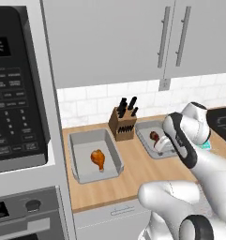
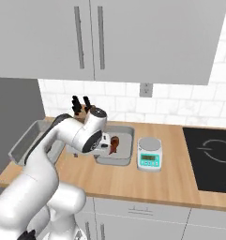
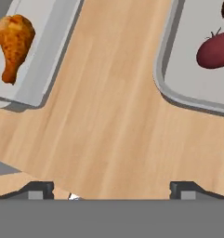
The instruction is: Place one tomato and one chicken drumstick in each tupperware on the nearby counter, to pack two identical lunches.
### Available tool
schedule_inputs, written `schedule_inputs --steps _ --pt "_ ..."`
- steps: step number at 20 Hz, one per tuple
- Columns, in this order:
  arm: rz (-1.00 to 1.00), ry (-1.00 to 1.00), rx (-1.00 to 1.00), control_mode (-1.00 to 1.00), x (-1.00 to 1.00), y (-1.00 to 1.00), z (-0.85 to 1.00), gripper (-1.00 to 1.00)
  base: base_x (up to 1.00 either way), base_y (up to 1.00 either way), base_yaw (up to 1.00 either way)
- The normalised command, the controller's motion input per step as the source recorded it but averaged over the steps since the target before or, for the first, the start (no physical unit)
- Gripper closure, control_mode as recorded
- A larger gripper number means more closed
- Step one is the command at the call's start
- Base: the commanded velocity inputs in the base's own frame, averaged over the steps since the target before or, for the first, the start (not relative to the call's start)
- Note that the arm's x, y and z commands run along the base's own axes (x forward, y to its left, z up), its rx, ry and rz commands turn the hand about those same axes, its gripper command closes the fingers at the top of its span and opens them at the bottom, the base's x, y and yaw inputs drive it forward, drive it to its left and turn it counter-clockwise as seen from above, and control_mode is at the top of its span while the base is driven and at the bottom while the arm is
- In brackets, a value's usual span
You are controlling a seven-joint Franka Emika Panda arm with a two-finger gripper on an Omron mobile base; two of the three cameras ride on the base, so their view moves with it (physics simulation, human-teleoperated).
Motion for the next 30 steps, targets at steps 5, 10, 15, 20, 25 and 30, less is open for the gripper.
schedule_inputs --steps 5,10,15,20,25,30 --pt "-0.21 -0.08 0.01 -1.00 -0.77 0.47 0.53 -1.00 0.00 0.00 0.00" --pt "-0.12 -0.01 0.00 -1.00 -0.12 0.48 0.06 -1.00 0.00 0.00 0.00" --pt "0.00 0.00 0.00 1.00 0.00 0.00 -0.06 -1.00 -0.07 0.00 0.02" --pt "0.00 0.00 0.00 1.00 0.00 0.00 0.00 -1.00 -0.95 0.00 0.37" --pt "0.00 0.00 0.00 1.00 0.00 0.00 0.00 -1.00 -0.74 0.07 0.59" --pt "0.00 0.00 0.00 1.00 0.00 0.00 0.00 -1.00 -0.30 0.35 0.71"
